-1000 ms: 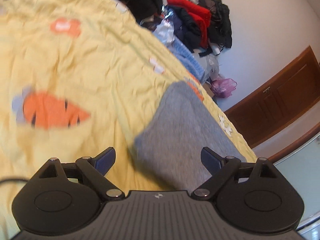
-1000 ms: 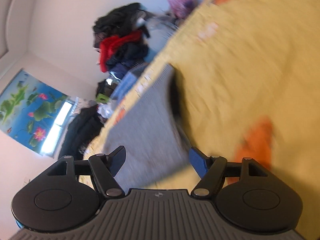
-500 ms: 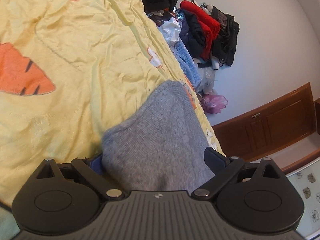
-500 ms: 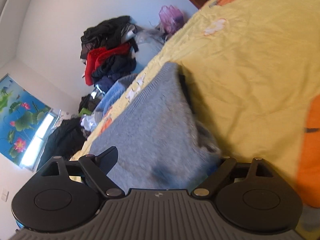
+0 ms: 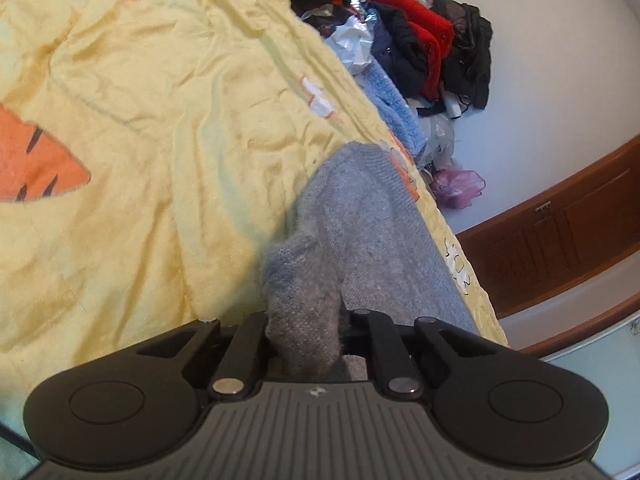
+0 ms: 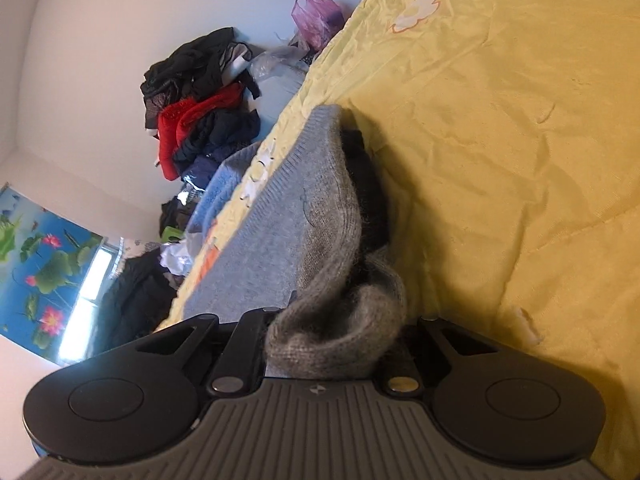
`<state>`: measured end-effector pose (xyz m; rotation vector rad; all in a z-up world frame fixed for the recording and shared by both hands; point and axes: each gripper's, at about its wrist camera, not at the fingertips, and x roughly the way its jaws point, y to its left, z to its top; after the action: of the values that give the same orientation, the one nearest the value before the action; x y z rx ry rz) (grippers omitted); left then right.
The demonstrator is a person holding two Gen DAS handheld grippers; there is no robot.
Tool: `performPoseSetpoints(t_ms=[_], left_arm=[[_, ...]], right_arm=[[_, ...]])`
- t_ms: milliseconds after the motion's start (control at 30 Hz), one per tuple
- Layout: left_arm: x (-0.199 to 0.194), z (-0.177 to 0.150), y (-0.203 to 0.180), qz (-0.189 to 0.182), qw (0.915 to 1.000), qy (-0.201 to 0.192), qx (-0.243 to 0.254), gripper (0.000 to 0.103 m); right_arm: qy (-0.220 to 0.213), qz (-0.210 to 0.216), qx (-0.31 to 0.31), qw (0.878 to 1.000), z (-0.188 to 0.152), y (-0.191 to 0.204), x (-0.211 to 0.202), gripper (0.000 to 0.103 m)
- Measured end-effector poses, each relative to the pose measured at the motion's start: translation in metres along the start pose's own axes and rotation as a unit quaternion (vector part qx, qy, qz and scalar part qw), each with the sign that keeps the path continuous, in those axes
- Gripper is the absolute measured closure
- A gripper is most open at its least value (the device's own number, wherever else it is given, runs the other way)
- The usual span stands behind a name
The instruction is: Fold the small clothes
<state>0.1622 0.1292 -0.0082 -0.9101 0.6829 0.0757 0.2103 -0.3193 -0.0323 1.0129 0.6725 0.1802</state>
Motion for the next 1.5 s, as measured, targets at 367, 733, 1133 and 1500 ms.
performPoseSetpoints(t_ms=[367, 733, 1133, 1500], left_arm=[[-0.104, -0.002, -0.031, -0.067, 0.9960, -0.015, 0.057, 0.095], [-0.192, -0.086, 0.077, 0.010, 0.9954, 0.088, 0.035, 0.094], [-0.226, -0.063, -0.009, 0.148, 0.9236, -0.121, 0.332, 0.035], [-0.017, -0.094, -0.086, 0.175, 0.8569, -0.030, 0.484, 0.035]], right_arm=[[0.017, 0.080, -0.039, 0.996, -0.002, 0.040, -0.081, 0.086], [0.086, 0.030, 0.000, 0.996, -0.087, -0.037, -0.213, 0.087], [-0.015, -0.062, -0.240, 0.969, -0.041, 0.029, -0.221, 0.038], [0.055, -0.139, -0.400, 0.904, -0.068, 0.073, -0.040, 0.040]])
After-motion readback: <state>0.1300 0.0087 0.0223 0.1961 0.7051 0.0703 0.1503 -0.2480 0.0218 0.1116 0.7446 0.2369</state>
